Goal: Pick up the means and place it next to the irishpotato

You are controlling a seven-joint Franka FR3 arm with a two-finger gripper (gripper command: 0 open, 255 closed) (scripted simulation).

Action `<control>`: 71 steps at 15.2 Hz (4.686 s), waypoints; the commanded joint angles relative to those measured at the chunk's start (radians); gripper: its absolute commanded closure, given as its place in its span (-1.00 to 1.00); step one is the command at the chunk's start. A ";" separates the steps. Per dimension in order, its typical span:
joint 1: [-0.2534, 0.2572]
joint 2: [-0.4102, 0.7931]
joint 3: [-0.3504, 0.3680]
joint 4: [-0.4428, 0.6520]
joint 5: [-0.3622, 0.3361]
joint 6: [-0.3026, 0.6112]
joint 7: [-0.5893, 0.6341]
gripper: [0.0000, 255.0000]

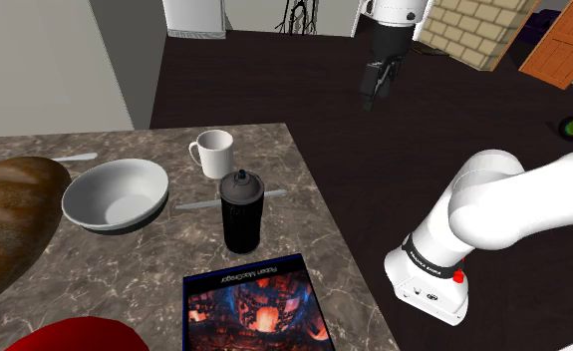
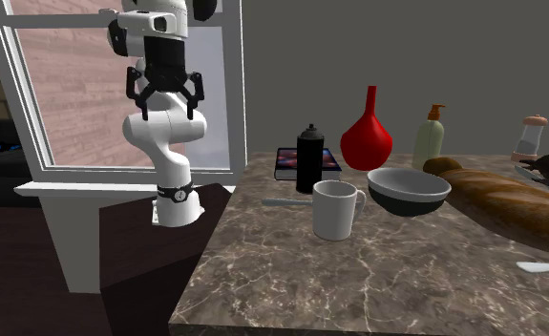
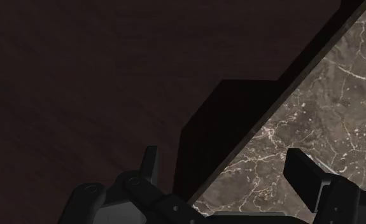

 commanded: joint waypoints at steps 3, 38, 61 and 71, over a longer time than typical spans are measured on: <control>0.031 0.053 0.012 0.000 0.008 0.051 -0.025 -1.00; 0.352 0.784 0.248 0.135 -0.002 0.637 -0.295 -1.00; 0.353 0.738 0.247 0.170 0.013 0.557 -0.311 1.00; 0.354 0.678 0.245 0.246 0.030 0.424 -0.332 1.00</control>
